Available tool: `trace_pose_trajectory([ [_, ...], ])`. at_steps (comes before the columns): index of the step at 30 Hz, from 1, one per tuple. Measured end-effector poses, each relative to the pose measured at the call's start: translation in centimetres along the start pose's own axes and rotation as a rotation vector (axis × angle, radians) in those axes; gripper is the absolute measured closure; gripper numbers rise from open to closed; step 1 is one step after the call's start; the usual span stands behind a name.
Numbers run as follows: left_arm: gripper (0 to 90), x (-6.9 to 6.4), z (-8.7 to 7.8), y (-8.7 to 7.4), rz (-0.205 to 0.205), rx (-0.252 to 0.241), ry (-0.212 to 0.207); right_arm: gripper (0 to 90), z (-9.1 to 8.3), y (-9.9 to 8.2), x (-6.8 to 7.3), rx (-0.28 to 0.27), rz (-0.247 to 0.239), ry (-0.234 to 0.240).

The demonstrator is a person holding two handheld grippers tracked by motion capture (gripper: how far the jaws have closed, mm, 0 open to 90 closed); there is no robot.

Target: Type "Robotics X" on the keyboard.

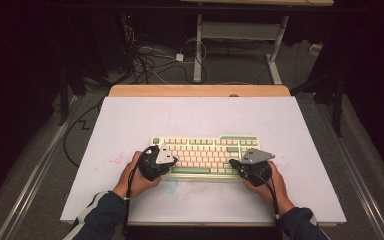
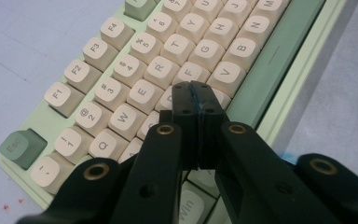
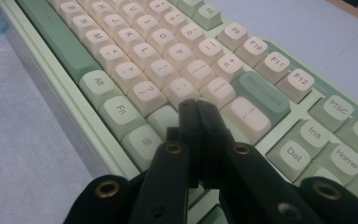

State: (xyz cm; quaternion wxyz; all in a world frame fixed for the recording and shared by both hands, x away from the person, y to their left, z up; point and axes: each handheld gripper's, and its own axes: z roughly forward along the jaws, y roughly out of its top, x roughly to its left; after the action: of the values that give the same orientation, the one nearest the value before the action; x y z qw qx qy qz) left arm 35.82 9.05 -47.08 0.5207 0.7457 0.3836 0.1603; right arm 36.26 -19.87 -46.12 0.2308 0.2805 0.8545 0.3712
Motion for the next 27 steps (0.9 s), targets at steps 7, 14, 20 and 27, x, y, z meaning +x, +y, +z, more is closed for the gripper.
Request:
trace_pose_trajectory([
  [7,87.0,-0.13,0.25,-0.46,0.002,-0.013,0.006,90.0,0.00,0.00,-0.01,0.001,0.001,0.001],
  [14,86.4,-0.17,-0.27,-0.01,0.012,-0.033,0.007,90.0,0.00,0.00,-0.01,0.000,0.000,0.001],
  [20,86.0,-0.11,-0.56,0.21,0.010,-0.048,0.007,90.0,0.00,0.02,-0.01,0.001,-0.002,0.000],
  [27,85.6,-0.05,-0.68,0.31,0.018,-0.056,0.007,90.0,0.01,0.03,-0.04,0.001,-0.004,0.001],
])
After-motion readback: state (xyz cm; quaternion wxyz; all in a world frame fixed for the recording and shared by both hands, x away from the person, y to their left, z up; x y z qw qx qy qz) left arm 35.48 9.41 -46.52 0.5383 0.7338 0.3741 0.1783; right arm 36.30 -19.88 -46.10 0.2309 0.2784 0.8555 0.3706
